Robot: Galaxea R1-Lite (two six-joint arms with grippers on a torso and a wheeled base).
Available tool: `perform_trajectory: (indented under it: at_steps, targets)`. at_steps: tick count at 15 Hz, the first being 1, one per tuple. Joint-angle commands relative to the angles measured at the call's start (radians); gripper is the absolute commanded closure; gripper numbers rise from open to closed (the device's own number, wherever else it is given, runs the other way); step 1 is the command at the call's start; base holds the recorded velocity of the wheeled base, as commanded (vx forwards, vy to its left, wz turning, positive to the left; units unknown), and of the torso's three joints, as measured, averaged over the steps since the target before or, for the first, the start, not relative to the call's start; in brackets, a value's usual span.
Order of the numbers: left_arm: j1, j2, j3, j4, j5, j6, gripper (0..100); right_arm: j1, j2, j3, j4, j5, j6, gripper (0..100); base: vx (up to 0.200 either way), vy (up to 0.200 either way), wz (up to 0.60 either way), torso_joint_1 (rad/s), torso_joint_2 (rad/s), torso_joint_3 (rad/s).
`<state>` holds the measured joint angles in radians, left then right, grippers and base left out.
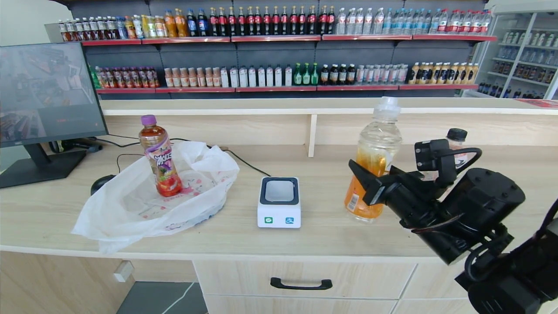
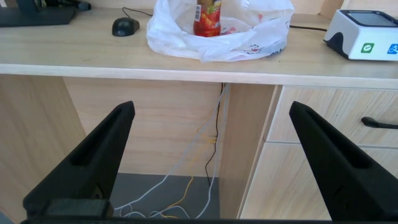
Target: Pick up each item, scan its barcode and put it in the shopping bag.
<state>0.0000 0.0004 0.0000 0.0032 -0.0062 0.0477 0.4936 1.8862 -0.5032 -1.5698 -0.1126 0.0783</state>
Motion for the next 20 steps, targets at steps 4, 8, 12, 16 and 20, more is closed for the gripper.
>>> perform_trajectory:
  at_steps: [4, 8, 12, 16, 20]
  targets:
    - [0.000, 0.000, 0.000, 0.000, 0.000, 0.000, 0, 0.031, -0.187, 0.164, -0.001, 0.001, -0.005, 100, 0.000, 0.000, 0.00, 0.000, 0.00, 0.000]
    - [0.000, 0.000, 0.000, 0.000, 0.000, 0.000, 0, 0.029, -0.291, 0.253, -0.001, 0.001, -0.005, 100, 0.000, 0.000, 0.00, 0.000, 0.00, 0.000]
    - [0.000, 0.000, 0.000, 0.000, 0.000, 0.000, 0, 0.016, -0.400, 0.341, -0.001, 0.001, -0.005, 100, 0.000, 0.000, 0.00, 0.000, 0.00, 0.000]
    - [0.000, 0.000, 0.000, 0.000, 0.000, 0.000, 0, 0.019, -0.426, 0.353, -0.001, 0.002, 0.005, 100, 0.000, 0.000, 0.00, 0.000, 0.00, 0.000]
    - [0.000, 0.000, 0.000, 0.000, 0.000, 0.000, 0, 0.068, -0.452, 0.361, -0.001, 0.013, 0.058, 100, 0.000, 0.000, 0.00, 0.000, 0.00, 0.000]
